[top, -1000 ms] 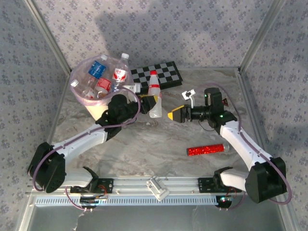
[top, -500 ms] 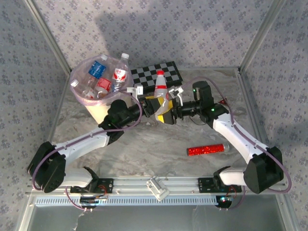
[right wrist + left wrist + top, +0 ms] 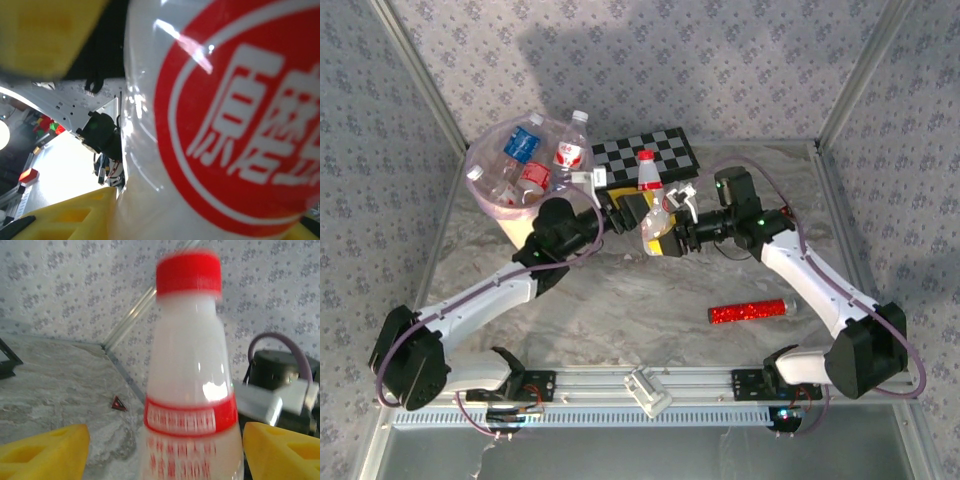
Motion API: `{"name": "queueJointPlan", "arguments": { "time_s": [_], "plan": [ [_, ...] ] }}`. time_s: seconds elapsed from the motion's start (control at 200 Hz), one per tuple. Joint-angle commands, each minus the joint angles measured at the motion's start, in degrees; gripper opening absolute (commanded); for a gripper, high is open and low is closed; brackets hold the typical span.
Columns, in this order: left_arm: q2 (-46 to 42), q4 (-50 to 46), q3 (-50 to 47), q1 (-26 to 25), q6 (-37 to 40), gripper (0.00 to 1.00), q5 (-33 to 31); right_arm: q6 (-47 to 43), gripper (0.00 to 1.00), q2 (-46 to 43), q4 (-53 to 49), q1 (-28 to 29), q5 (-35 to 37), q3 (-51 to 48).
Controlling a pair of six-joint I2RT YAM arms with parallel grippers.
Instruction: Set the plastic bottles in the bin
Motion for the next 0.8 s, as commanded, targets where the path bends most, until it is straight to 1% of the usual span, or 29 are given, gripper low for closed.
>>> {"name": "queueJointPlan", "arguments": {
  "time_s": [0.0, 0.15, 0.28, 0.365, 0.445, 0.5, 0.57, 0.645, 0.68, 0.71, 0.755, 0.79, 0.8],
  "plan": [
    [-0.51, -3.07, 5.61, 1.35, 0.67, 0.81, 0.97, -5.42, 0.46, 0.74, -6.11, 0.99, 0.69, 2.22],
    [2.21, -4.05, 8.8, 2.38, -0.29, 0.81, 3.75, -6.58, 0.46, 0.77, -6.23, 2.53, 1.03, 1.97],
    [4.48, -7.18, 11.02, 2.61, -1.26, 0.77, 6.44, -6.75, 0.46, 1.09, -6.31, 2.76, 1.46, 2.29],
    [4.61, -9.81, 11.63, 2.64, -0.48, 0.72, 7.09, -6.73, 0.46, 1.09, -6.25, 2.72, 1.83, 2.53],
    [3.9, -10.71, 11.43, 2.89, -0.21, 0.62, 7.01, -6.62, 0.45, 1.2, -6.17, 2.7, 2.0, 2.78],
    [3.38, -11.36, 11.59, 3.11, 0.13, 0.52, 6.92, -6.49, 0.45, 1.57, -6.19, 2.82, 2.26, 3.0],
    [2.93, -13.03, 12.6, 3.34, 1.05, 0.42, 7.05, -6.51, 0.45, 2.11, -6.23, 2.85, 2.58, 3.43],
    [2.58, -15.32, 14.25, 3.55, 2.4, 0.29, 7.17, -6.27, 0.46, 2.64, -6.17, 3.01, 3.04, 3.97],
    [2.43, -16.15, 15.2, 3.83, 2.83, 0.24, 7.25, -6.03, 0.49, 2.75, -6.03, 3.11, 3.22, 3.97],
    [2.38, -16.97, 16.07, 4.21, 3.1, 0.21, 7.48, -5.71, 0.55, 2.91, -5.82, 3.17, 3.39, 3.95],
    [2.2, -18.67, 17.89, 4.9, 3.76, 0.17, 7.62, -4.89, 0.68, 3.08, -5.41, 3.21, 3.67, 3.97],
    [2.21, -20.66, 19.8, 5.59, 4.62, 0.15, 7.62, -4.45, 0.79, 3.35, -5.33, 3.2, 3.59, 6.0],
    [2.15, -21.33, 20.4, 5.75, 4.91, 0.14, 7.62, -4.32, 0.84, 3.43, -5.34, 3.16, 3.64, 6.13]
  ]
}}
